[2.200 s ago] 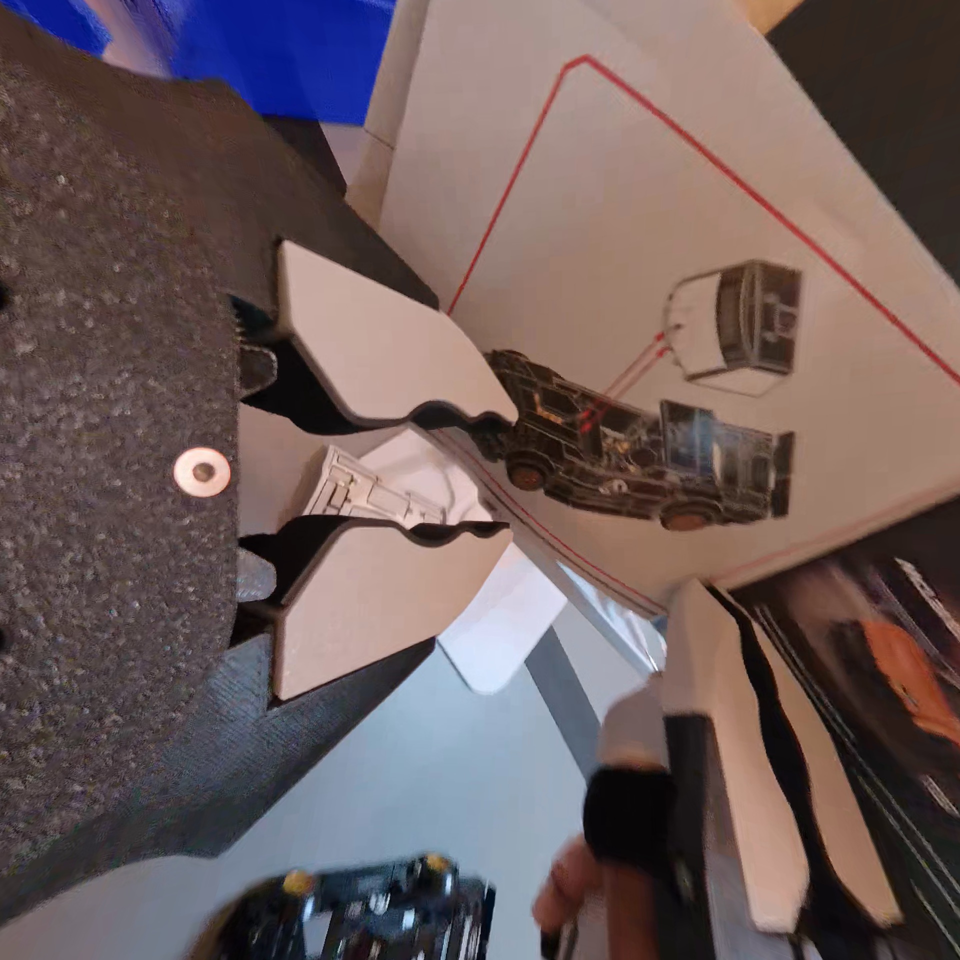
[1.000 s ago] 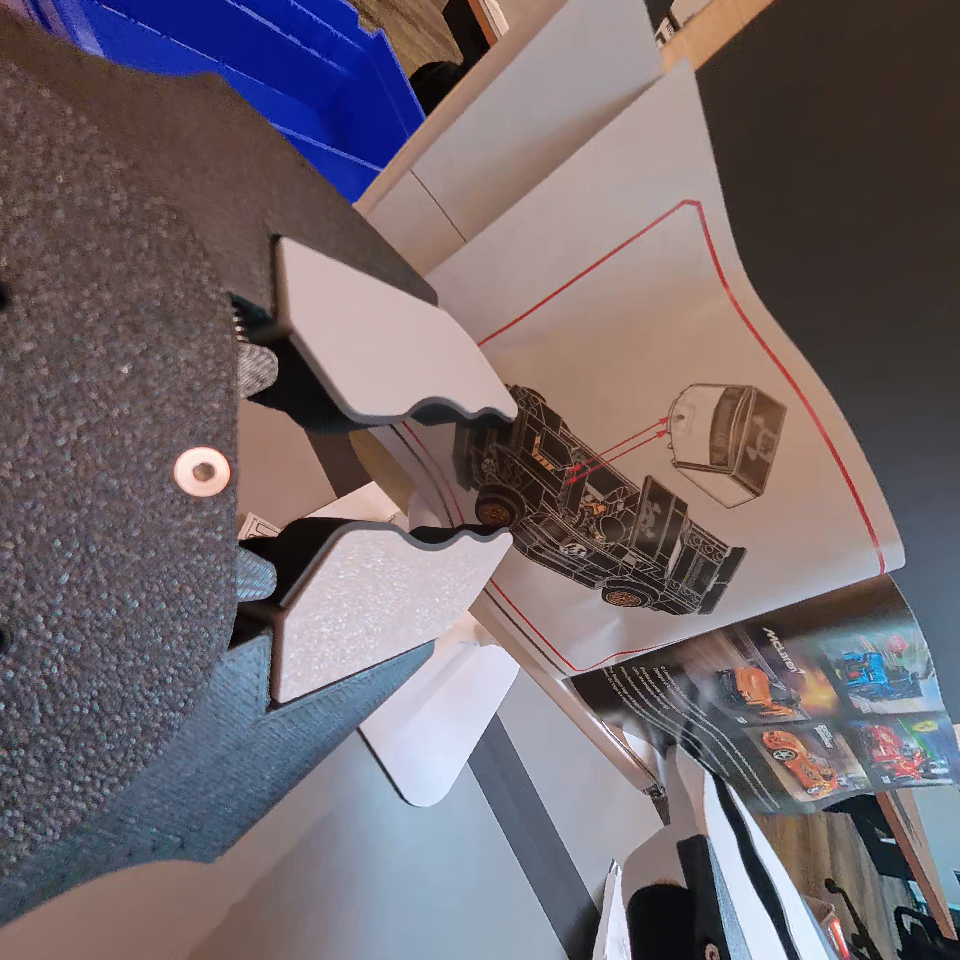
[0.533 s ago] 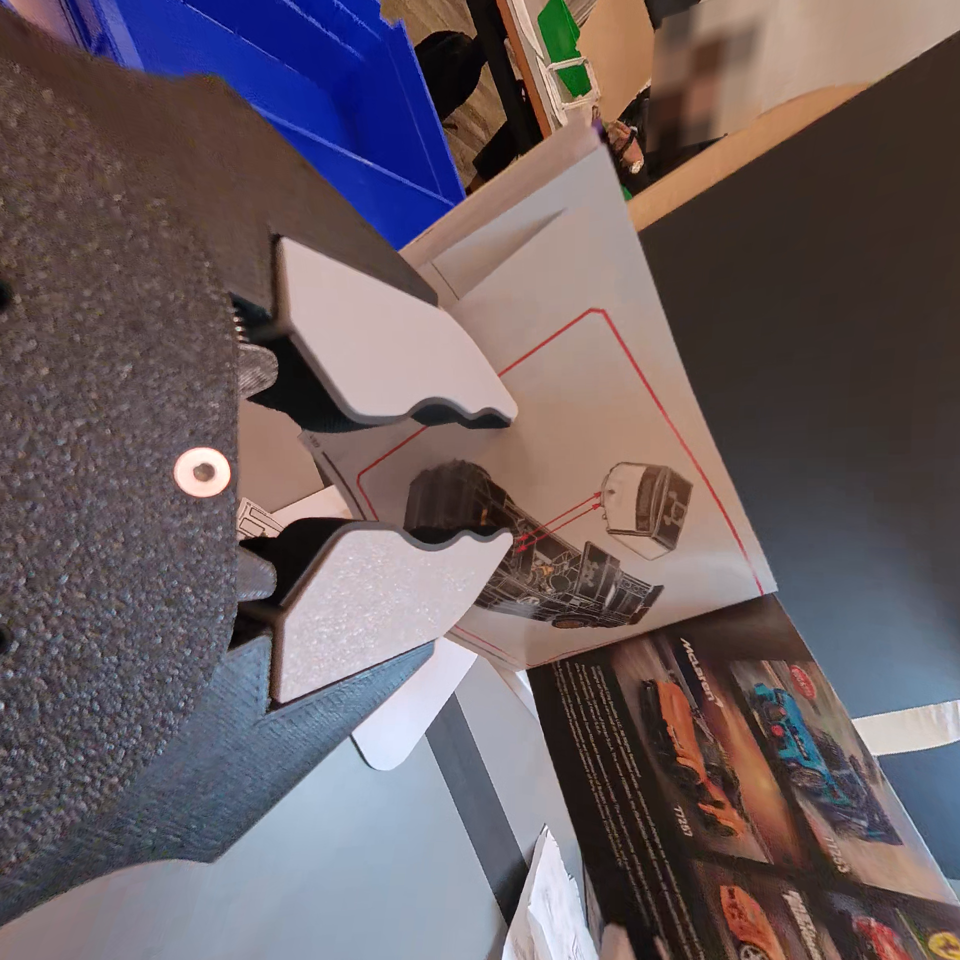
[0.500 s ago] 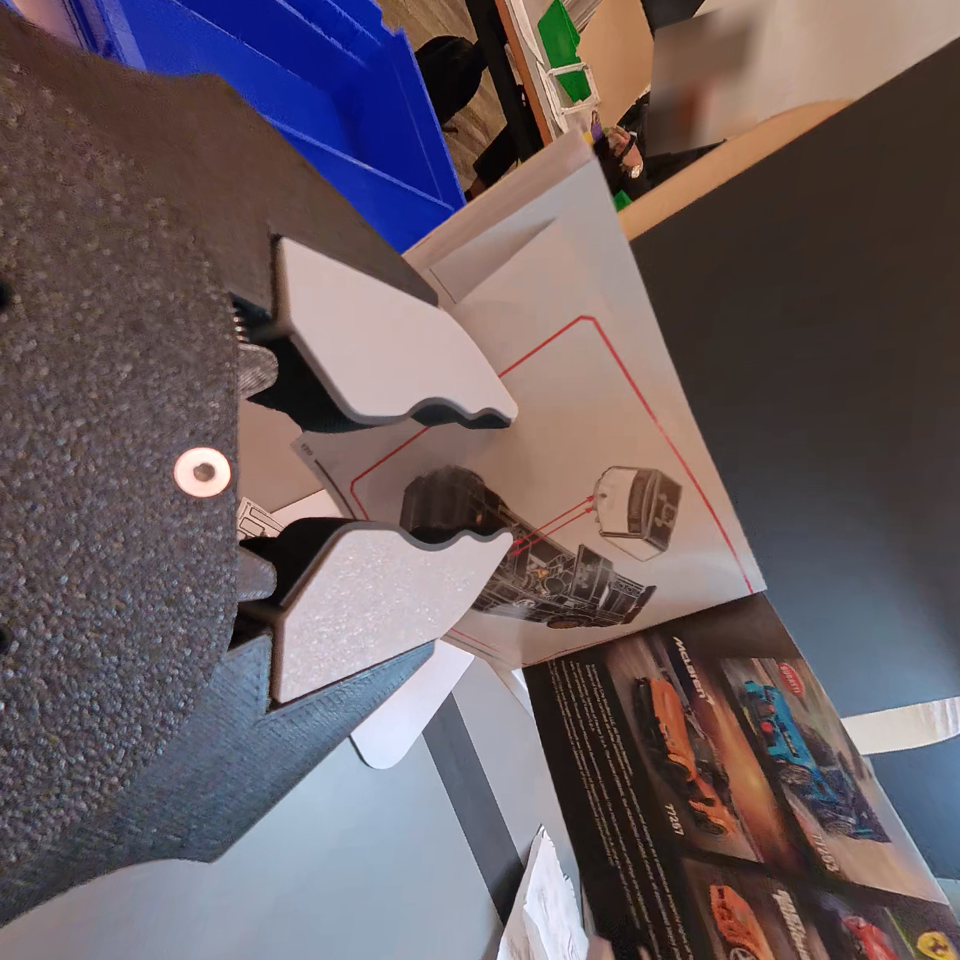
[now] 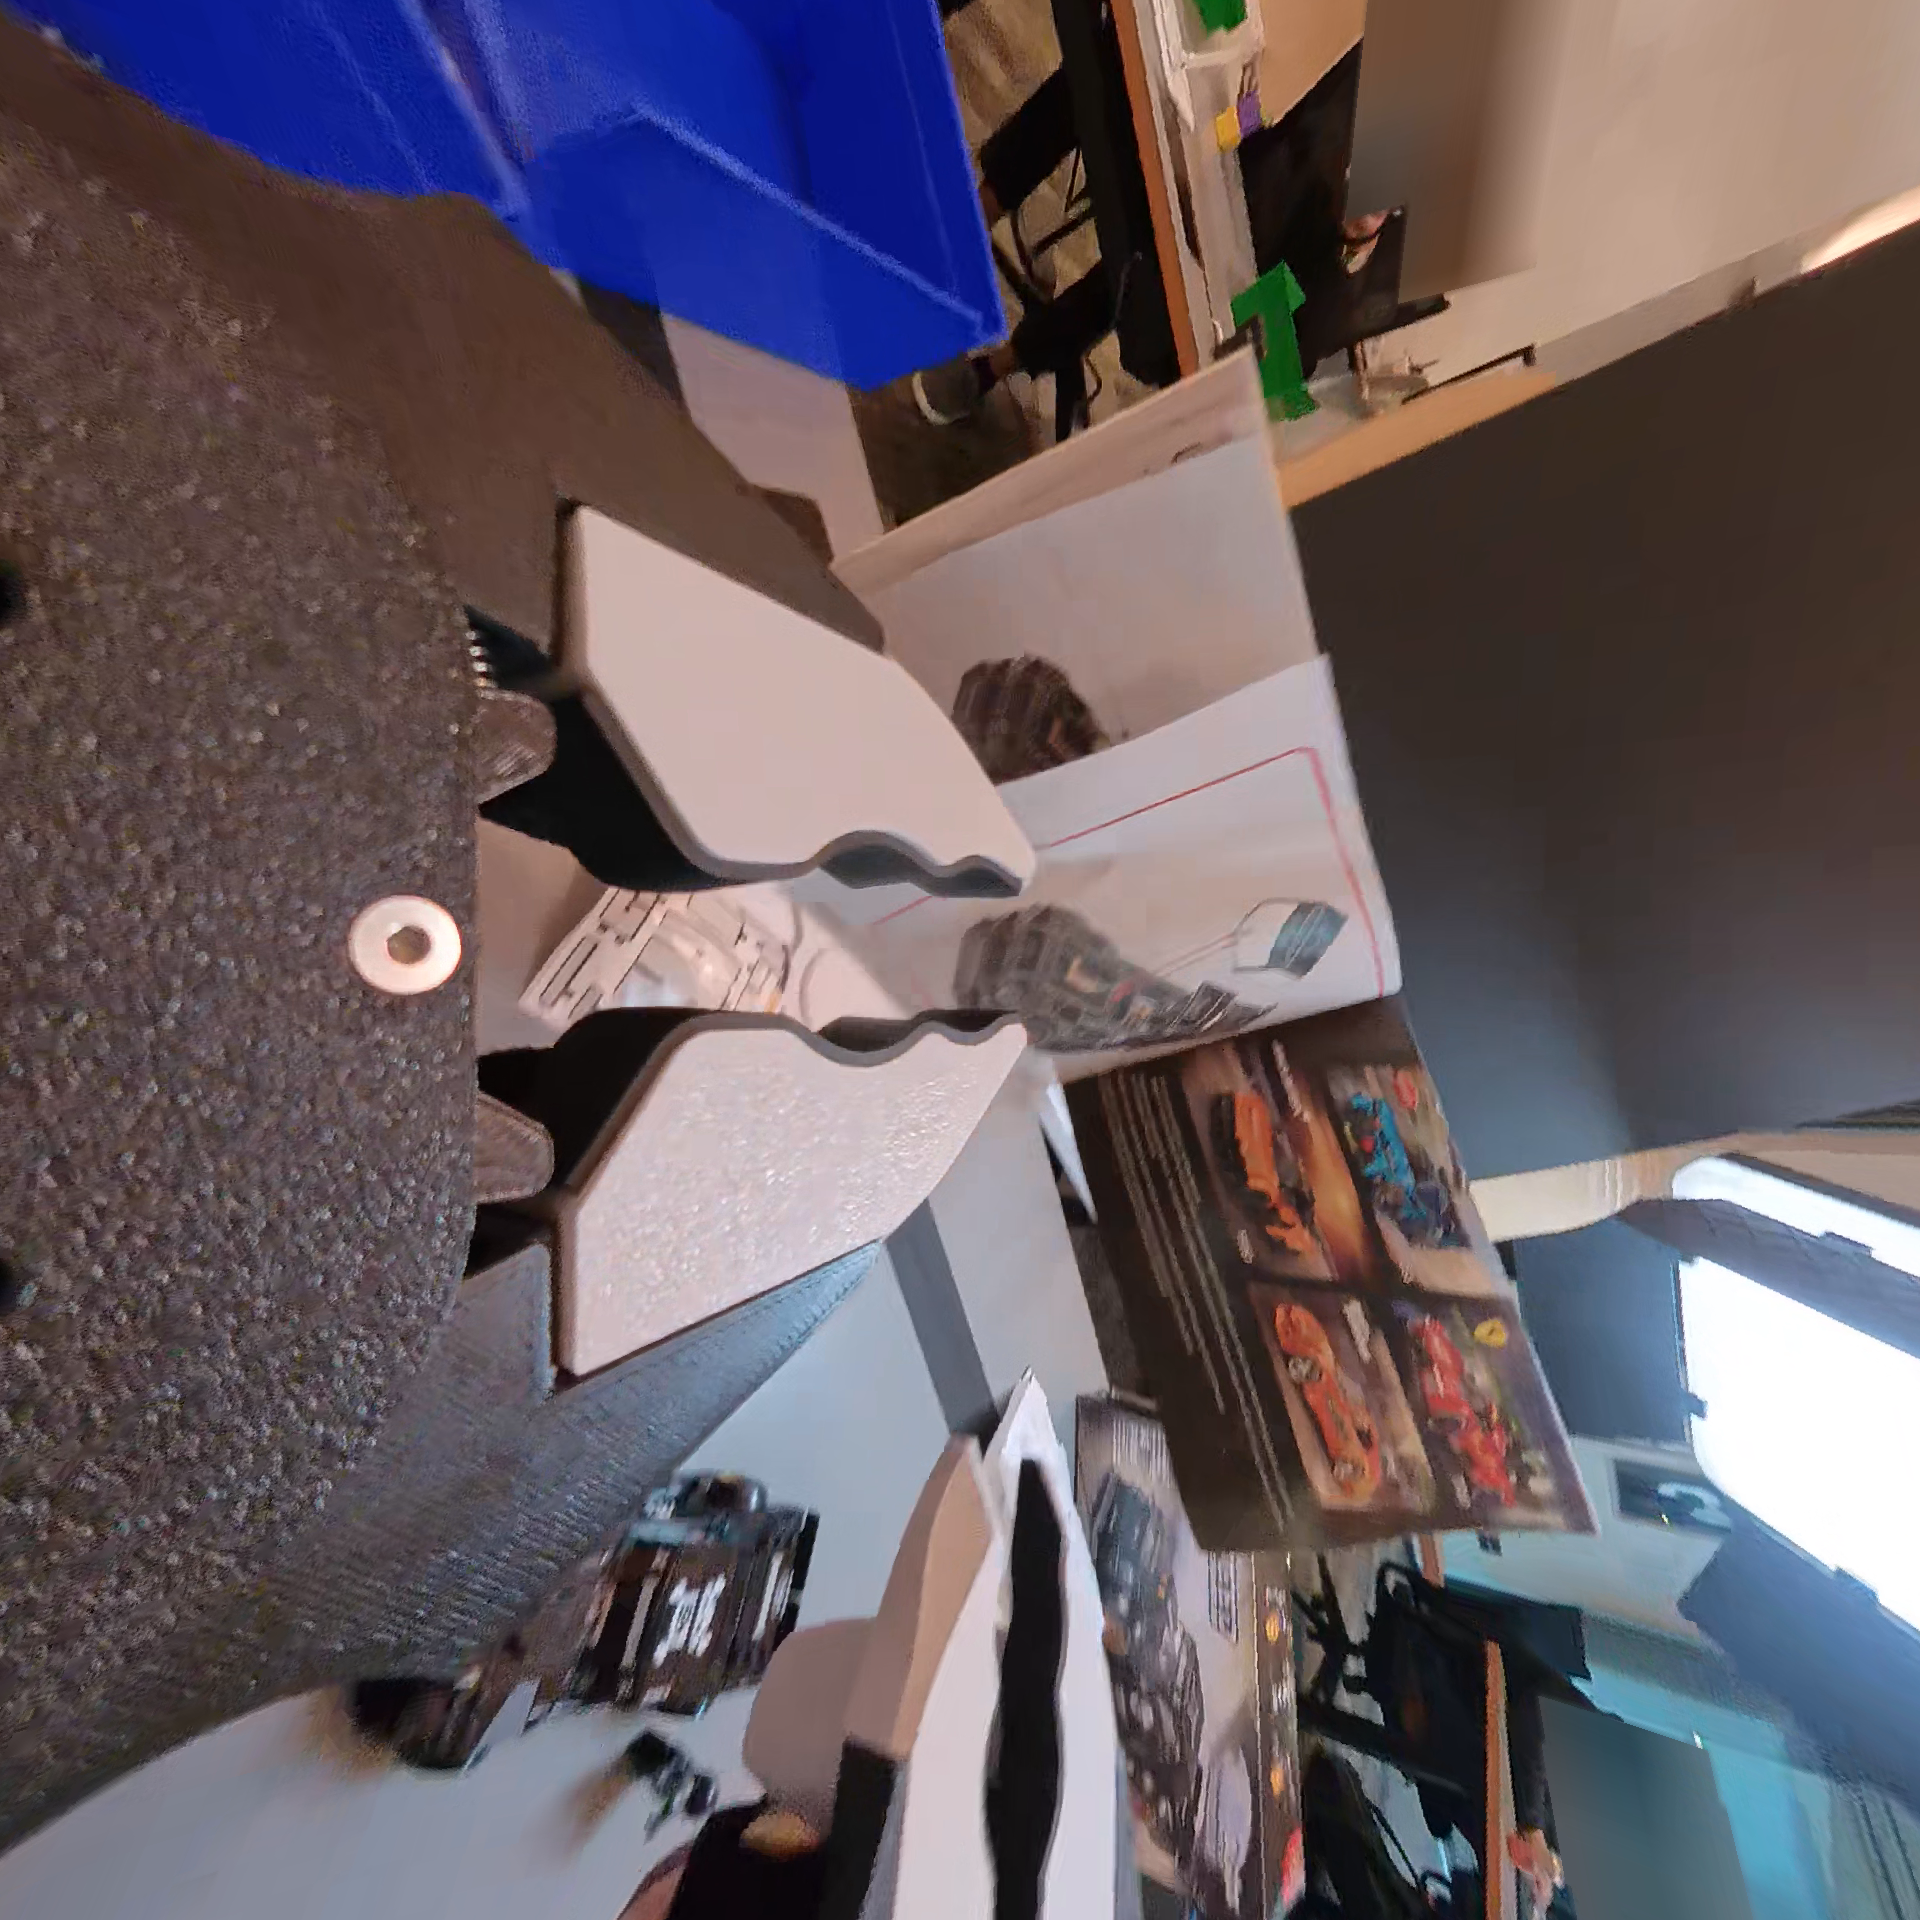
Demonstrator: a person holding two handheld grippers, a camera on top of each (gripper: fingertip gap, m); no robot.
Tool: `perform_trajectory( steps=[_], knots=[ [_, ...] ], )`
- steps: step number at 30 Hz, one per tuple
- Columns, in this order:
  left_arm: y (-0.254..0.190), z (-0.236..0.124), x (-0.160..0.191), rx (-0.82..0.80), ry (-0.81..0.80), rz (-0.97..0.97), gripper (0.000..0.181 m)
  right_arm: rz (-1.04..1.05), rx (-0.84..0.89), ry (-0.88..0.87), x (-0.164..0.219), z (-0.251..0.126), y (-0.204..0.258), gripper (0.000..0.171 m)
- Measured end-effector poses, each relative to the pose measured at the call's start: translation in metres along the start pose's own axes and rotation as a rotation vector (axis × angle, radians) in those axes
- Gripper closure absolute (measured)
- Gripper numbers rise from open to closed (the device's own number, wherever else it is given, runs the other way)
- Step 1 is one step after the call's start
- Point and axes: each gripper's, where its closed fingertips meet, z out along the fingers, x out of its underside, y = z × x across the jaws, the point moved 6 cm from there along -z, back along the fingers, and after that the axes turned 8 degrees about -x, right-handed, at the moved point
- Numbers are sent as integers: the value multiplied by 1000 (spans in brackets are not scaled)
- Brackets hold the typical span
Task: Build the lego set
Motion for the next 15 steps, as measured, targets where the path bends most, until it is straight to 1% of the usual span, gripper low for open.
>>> perform_trajectory(
  steps=[4,8,12,15],
  knots=[
    [-9,-22,24,-23,-25,2,161,12,-8,23,3,-10,7,148],
    [-2,-23,47,-29,-13,-65,159,-1,-3,26,5,-19,13,147],
    [1,-16,65,-16,25,-73,147,-8,-13,15,5,-20,17,146],
    [5,-9,69,-20,24,-106,134,-6,-28,18,6,-18,20,145]
  ],
)
